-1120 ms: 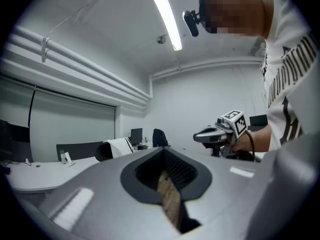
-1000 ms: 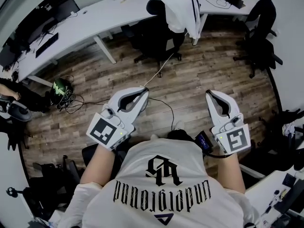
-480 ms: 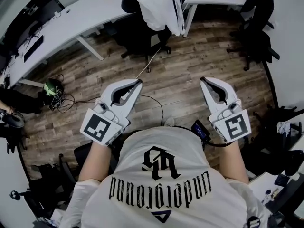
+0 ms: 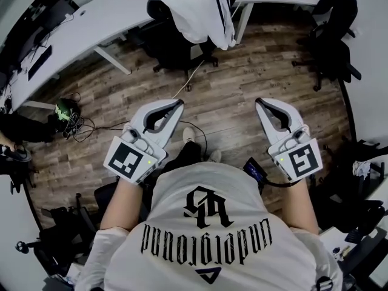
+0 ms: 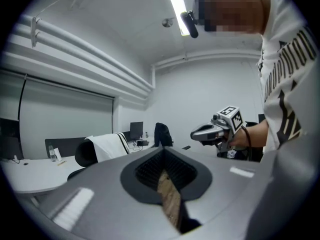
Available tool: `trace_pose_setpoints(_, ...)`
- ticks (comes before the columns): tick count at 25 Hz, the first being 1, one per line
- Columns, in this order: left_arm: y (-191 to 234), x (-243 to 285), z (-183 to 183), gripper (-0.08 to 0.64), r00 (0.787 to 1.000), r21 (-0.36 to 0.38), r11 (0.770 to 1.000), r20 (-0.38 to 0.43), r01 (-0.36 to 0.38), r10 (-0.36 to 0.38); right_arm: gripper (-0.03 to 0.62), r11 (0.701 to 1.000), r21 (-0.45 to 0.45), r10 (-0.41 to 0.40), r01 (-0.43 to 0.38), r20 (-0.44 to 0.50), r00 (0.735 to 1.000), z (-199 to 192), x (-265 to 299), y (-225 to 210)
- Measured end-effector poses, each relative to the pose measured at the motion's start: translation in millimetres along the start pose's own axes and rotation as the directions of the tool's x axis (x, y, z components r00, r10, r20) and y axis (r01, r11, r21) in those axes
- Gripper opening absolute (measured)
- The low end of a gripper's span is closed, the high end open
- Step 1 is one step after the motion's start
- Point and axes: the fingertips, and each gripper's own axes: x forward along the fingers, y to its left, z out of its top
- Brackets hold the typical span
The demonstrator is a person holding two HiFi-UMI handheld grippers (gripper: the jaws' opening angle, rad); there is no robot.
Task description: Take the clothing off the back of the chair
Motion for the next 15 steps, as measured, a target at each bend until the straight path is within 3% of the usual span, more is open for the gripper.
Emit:
trace_pose_setpoints(8, 59, 22, 6, 0.051, 0.996, 0.041, 0.999, 0.077, 0.035, -0.038, 0.006, 1.000, -0.009, 0.001, -0.001, -0.030, 1.000, 5, 49, -16)
trace_pose_setpoints(15, 115, 38, 8, 0.051, 0.991, 0.039, 0.993, 0.068, 0.110, -0.113, 0.006, 0.999, -0.031, -0.045, 0.045, -0.009, 0.999, 26, 106, -38)
